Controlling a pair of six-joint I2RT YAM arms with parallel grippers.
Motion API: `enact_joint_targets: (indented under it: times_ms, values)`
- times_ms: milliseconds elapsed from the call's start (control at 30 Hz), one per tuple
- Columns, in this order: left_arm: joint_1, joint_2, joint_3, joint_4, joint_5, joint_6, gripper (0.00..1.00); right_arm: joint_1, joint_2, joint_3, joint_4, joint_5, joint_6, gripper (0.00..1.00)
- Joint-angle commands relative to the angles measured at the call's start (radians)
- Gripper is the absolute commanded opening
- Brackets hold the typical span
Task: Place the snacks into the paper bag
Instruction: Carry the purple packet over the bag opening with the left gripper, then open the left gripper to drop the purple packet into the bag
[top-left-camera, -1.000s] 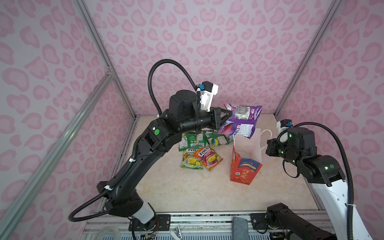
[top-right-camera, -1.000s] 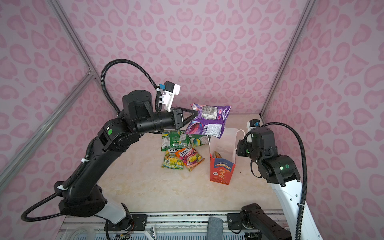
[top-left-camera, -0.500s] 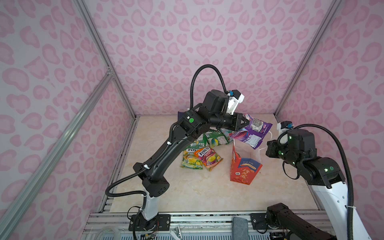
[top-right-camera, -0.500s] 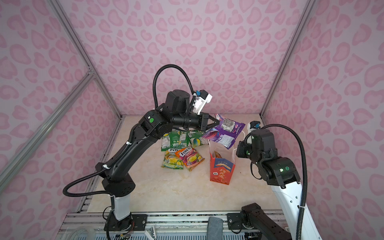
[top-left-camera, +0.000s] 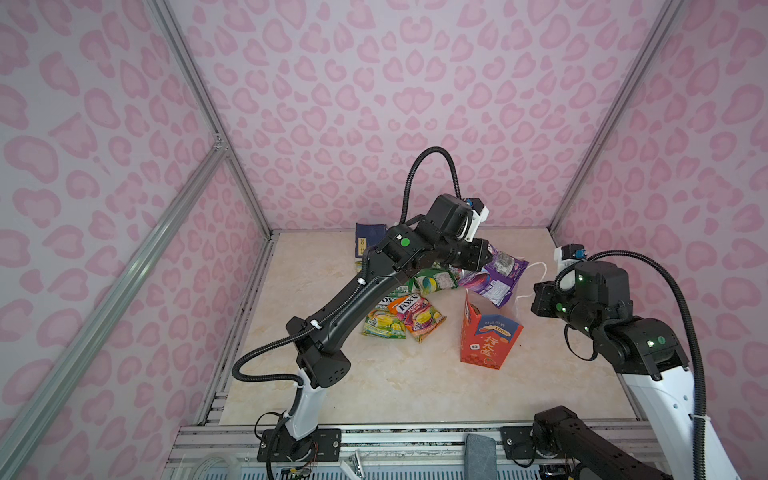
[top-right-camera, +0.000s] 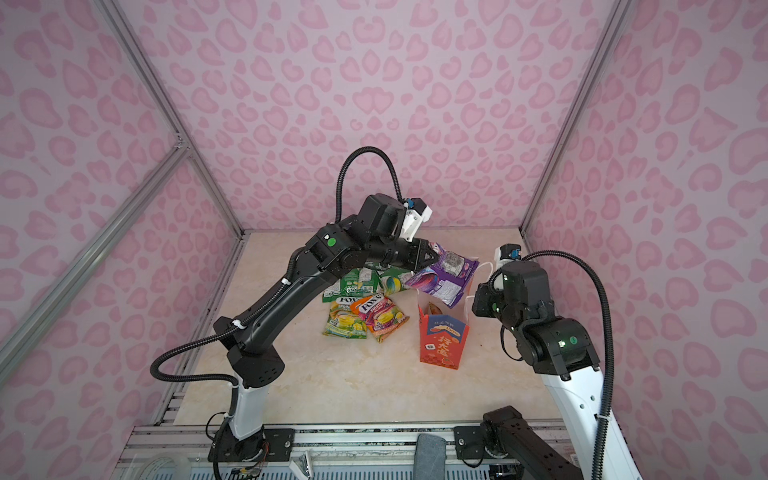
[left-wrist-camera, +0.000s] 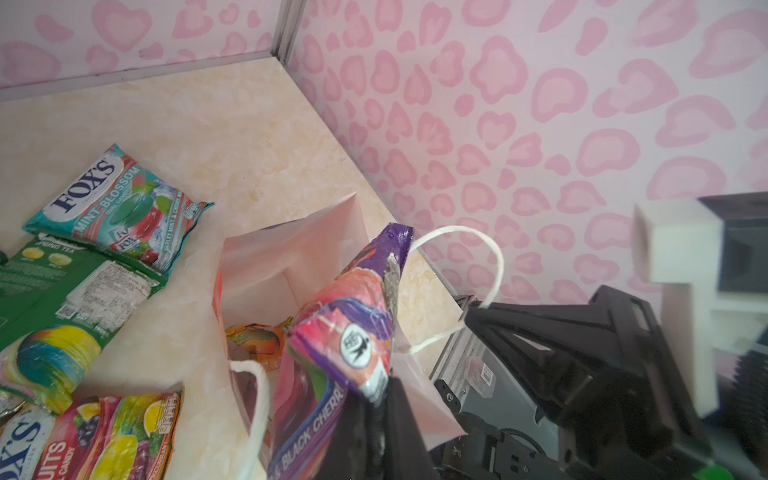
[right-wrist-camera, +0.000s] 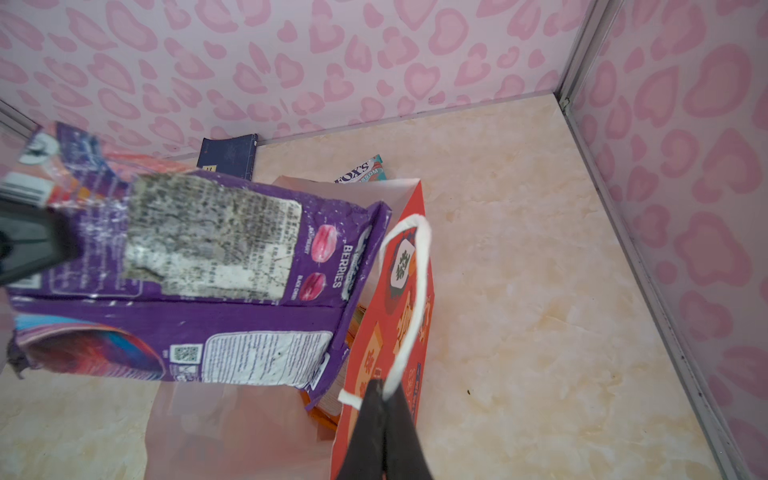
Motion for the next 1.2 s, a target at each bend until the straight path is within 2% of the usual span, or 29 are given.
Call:
enact_joint_targets:
  times_ms: [0, 433, 700, 767, 1000, 1167]
  values:
    - [-0.015, 0.014, 0.001, 0.005, -0.101, -0.023, 0.03, 0.001, -0.003, -0.013, 0.008, -0.004, 0.001, 0.0]
    - [-0.077, 0.053, 0.001, -0.001, -0.265, -0.095, 0.03, 0.0, -0.019, -0.025, 0.009, -0.009, 0.004, 0.0]
    - [-0.118, 0.07, 0.006, 0.021, -0.258, -0.116, 0.04, 0.002, -0.026, -0.036, 0.014, -0.011, 0.006, 0.0]
    - [-0.12, 0.074, 0.006, 0.024, -0.239, -0.128, 0.08, 0.0, -0.027, -0.039, 0.015, -0.012, 0.006, 0.0]
    - [-0.139, 0.067, 0.019, 0.057, -0.171, -0.148, 0.32, 0.001, -0.03, -0.047, 0.018, -0.012, 0.006, 0.0]
    - [-0.144, 0.037, 0.035, 0.062, -0.153, -0.138, 0.41, 0.0, -0.03, -0.044, 0.017, -0.006, 0.006, 0.0]
